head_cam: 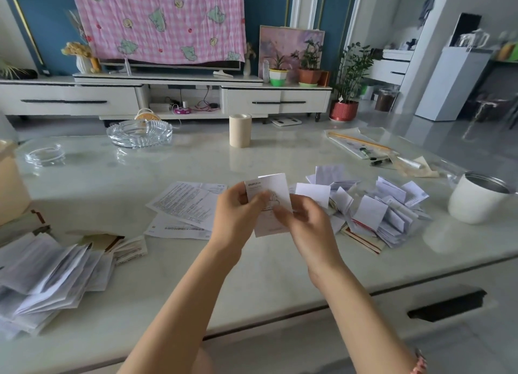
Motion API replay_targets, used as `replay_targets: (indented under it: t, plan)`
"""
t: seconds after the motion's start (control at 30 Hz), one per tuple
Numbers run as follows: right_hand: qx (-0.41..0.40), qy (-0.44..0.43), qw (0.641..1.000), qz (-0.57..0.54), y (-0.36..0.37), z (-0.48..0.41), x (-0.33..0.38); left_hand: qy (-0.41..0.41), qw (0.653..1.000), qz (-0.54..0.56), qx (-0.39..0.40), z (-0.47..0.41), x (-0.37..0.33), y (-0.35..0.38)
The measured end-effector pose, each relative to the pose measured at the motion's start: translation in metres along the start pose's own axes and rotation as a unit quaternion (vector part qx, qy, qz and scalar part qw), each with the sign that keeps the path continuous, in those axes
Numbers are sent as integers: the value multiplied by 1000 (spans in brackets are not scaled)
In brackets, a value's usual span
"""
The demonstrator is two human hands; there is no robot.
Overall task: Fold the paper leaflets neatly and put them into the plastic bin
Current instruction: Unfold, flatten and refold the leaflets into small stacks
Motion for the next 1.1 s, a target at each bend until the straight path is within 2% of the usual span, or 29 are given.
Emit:
replay_targets:
  t: [0.1, 0.2, 0.27, 0.37, 0.43, 0.47, 0.63, 0.77, 0.87, 1.0, 1.1]
  plan:
    - [42, 1, 998, -42, 10, 3, 4, 22, 999, -28, 35, 4, -3, 9]
    - [15, -7, 999, -49, 3, 3, 7, 52, 995, -82, -14, 3, -6, 4]
    - [-7, 7, 998, -68, -4, 1, 5, 39, 995, -89, -24, 1, -3, 2]
    - [-4, 14, 996, -90, -6, 0, 4, -52, 996, -31, 58, -3, 13, 10]
    - [0, 9, 997, -83, -6, 0, 4, -55, 992, -34, 111, -2, 15, 19]
    - [-2, 1, 998, -67, -7, 0, 6, -38, 992, -47, 114, 1, 13, 21]
    - [-49, -54, 996, 51, -21, 1, 11, 14, 995, -87, 50, 3, 5, 18]
    - [-43, -5, 999, -18, -21, -2, 1, -2, 996, -54, 73, 1, 10, 21]
    - [-25, -1, 1000, -12, -18, -2, 2, 16, 996, -85, 22, -2, 9, 16]
    - [-33, 28, 999, -27, -20, -3, -7, -51, 998, -8, 23, -4, 21, 15]
    - [5, 92, 995, -46, -13, 4, -17, -88, 995, -6, -49, -7, 33, 4]
Point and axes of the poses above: each hand's wrist, its own z-axis away from the middle knuckle, its own y-axis out of the palm, x = y × z, the point moved 9 cm from there along -z, towards the middle knuckle, and after that the axes turned 12 degrees about -y, right-handed, at the moved point
